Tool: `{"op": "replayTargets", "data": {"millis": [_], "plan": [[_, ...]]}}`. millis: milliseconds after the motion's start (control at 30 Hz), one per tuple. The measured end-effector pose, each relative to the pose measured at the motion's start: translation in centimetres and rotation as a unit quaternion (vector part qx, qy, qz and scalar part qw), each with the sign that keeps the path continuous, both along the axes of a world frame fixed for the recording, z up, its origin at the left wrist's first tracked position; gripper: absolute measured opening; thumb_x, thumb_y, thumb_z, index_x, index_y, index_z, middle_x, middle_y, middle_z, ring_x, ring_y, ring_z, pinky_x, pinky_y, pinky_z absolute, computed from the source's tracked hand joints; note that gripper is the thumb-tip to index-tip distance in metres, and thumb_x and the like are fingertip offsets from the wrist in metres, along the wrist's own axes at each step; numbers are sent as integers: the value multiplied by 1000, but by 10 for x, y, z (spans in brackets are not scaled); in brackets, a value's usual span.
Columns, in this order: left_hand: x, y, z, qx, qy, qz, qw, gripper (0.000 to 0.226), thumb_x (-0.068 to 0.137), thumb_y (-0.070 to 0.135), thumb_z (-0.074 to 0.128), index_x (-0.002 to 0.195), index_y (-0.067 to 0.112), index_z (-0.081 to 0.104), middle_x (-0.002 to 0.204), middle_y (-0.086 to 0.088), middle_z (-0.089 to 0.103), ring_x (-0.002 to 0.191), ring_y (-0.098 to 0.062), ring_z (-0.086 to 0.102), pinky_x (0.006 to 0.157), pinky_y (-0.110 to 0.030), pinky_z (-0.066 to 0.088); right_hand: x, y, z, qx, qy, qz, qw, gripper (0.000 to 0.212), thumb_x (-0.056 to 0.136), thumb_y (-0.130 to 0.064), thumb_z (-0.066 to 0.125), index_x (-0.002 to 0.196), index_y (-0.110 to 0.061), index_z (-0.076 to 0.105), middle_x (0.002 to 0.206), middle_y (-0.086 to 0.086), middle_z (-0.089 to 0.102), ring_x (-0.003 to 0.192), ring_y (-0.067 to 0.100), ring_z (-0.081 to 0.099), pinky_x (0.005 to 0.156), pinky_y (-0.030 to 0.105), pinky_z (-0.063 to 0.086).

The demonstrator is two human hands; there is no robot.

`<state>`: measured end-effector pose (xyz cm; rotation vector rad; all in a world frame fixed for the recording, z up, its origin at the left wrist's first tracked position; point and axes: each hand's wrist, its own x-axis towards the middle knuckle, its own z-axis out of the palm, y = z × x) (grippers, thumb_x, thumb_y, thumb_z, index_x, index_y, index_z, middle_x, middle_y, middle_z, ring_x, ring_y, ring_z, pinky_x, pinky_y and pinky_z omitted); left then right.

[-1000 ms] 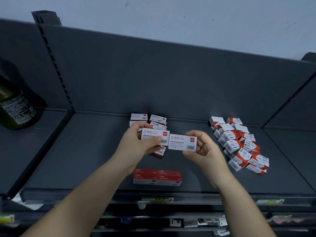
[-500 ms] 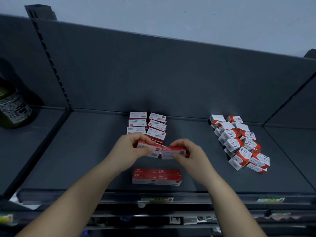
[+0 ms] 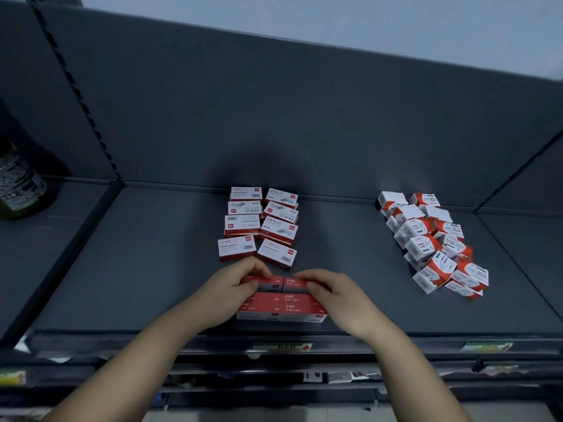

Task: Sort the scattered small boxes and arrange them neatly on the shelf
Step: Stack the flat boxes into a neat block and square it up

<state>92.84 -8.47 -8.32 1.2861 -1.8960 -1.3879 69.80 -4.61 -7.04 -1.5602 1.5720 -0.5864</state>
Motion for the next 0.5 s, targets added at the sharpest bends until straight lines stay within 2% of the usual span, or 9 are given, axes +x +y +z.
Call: {"op": "replayTargets", "data": {"millis": [67, 133, 200, 267, 333, 400, 500], "plan": [[2, 2, -1, 8, 27, -7, 1000, 23, 98, 10, 52, 104, 30, 62, 104, 15, 64, 95, 1, 60, 81, -20, 47, 1, 4, -2, 2, -5, 15, 1000, 26, 98, -29, 57, 123, -32, 63, 116, -16, 62, 104, -4, 58, 85, 7, 43], [4, 4, -2, 11, 32, -35, 999, 20, 94, 23, 63, 111, 32, 58, 108, 16, 63, 101, -1, 60, 84, -20, 48, 1, 8, -4, -3, -1, 37, 999, 41, 90, -39, 67, 129, -36, 56, 120, -19, 56, 109, -6, 54, 89, 8, 41], [8, 7, -4, -18, -17, -68, 997, 45, 81, 36, 77, 119, 39, 52, 115, 23, 57, 108, 4, 56, 88, -14, 46, -1, 10, -9, -20, 31, 72, 997, 62, 79, -47, 76, 134, -41, 49, 124, -24, 49, 116, -5, 49, 96, 11, 39], [9, 10, -7, -65, -54, -90, 992, 66, 71, 37, 84, 126, 41, 47, 121, 28, 48, 114, 8, 49, 92, -8, 41, -2, 12, -15, -44, 68, 100, 992, 73, 74, -48, 78, 138, -42, 43, 128, -24, 46, 122, -3, 44, 103, 15, 36], [7, 11, -11, -100, -56, -94, 989, 70, 70, 31, 85, 129, 38, 47, 123, 28, 46, 117, 8, 48, 95, -8, 40, -1, 13, -19, -73, 84, 108, 988, 72, 77, -42, 77, 140, -39, 42, 129, -21, 46, 123, -1, 43, 105, 17, 34], [6, 11, -16, -128, -53, -87, 986, 64, 73, 26, 82, 128, 36, 50, 121, 27, 49, 116, 6, 50, 98, -14, 42, 0, 13, -22, -100, 88, 108, 985, 67, 80, -37, 75, 140, -34, 45, 127, -18, 49, 121, 2, 45, 103, 16, 34], [7, 12, -22, -157, -56, -82, 983, 58, 74, 30, 79, 123, 44, 50, 118, 30, 50, 113, 4, 52, 97, -23, 45, 2, 15, -23, -114, 103, 117, 981, 62, 83, -33, 73, 139, -31, 47, 127, -16, 51, 118, 4, 47, 101, 15, 35]]}}
